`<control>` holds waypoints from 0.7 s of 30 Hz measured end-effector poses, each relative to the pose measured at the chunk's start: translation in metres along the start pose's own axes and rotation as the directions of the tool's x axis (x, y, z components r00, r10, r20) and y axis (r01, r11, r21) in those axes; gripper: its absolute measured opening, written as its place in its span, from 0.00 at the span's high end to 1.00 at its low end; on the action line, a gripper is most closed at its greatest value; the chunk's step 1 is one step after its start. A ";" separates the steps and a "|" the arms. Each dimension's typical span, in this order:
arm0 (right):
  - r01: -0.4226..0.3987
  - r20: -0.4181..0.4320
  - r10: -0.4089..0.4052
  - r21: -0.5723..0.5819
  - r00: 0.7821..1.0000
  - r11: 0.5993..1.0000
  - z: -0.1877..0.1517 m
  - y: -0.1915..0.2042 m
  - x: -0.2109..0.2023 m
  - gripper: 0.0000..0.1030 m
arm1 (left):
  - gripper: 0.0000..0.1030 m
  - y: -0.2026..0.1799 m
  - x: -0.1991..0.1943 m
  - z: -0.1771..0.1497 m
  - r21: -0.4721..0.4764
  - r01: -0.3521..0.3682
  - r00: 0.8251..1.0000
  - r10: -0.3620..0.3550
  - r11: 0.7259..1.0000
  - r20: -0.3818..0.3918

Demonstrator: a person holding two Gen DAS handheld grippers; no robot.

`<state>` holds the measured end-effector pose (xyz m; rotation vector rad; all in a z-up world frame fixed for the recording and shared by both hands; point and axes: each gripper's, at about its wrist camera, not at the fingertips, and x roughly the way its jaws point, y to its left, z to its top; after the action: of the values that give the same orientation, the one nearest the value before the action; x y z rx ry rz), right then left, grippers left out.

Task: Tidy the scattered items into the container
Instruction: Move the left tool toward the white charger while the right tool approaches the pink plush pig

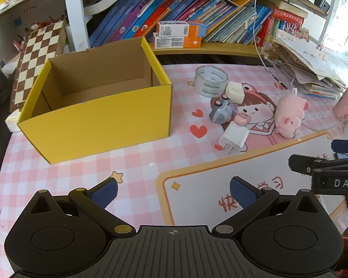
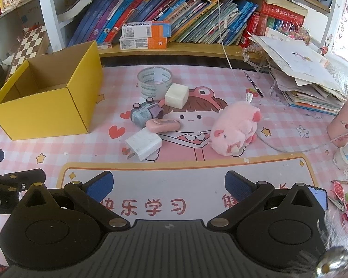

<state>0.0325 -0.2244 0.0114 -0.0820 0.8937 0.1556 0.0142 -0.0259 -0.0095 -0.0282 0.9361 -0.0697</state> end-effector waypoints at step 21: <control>-0.026 -0.019 0.026 0.010 0.999 1.000 0.006 -0.052 0.020 0.00 | 0.00 -0.047 0.024 0.014 0.024 -0.036 0.999 0.036 0.999 -0.008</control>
<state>0.0577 -0.2725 -0.0003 -0.0625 0.9153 0.1745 0.0376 -0.0743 -0.0177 0.0113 0.9440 -0.0482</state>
